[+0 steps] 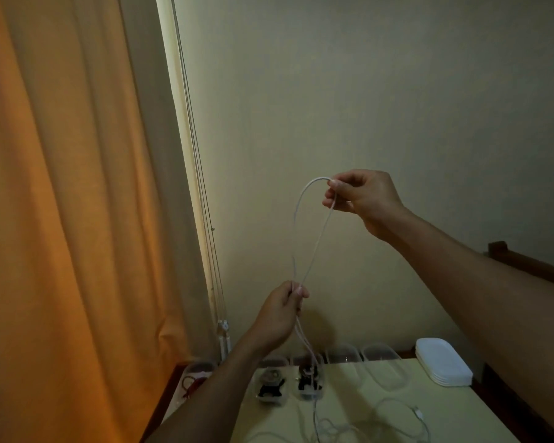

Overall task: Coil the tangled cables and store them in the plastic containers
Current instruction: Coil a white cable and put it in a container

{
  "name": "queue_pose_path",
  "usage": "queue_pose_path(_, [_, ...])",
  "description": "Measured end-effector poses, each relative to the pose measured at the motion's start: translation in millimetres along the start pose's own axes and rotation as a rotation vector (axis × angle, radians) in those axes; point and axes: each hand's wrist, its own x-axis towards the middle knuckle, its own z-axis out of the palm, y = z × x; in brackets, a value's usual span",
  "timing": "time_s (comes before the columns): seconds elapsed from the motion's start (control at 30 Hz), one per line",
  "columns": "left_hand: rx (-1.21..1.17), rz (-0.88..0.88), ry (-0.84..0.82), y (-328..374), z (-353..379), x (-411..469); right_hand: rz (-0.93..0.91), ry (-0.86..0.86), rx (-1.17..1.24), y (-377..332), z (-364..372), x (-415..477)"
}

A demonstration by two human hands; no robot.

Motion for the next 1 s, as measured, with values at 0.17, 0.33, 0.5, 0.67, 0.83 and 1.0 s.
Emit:
queue_pose_path(0.17, [0.078, -0.009, -0.008, -20, -27, -4, -0.01, 0.153, -0.108, 7, -40, 11])
queue_pose_path(0.33, [0.17, -0.011, -0.034, -24, -49, -1, -0.013, 0.283, -0.053, 0, -69, 29])
queue_pose_path(0.5, [0.12, -0.015, -0.052, -15, -62, 3, -0.039, 0.421, -0.043, -12, -90, 38])
queue_pose_path(0.67, [-0.002, 0.028, 0.056, 24, -73, 24, -0.125, 0.249, -0.382, -13, -86, 23])
queue_pose_path(0.83, [0.02, 0.143, 0.119, 87, -88, 57, -0.13, 0.103, -0.51, -15, -70, 8])
queue_pose_path(1.0, [0.043, 0.203, 0.208, 138, -100, 82, 0.024, -0.017, -0.478, -8, -54, 0])
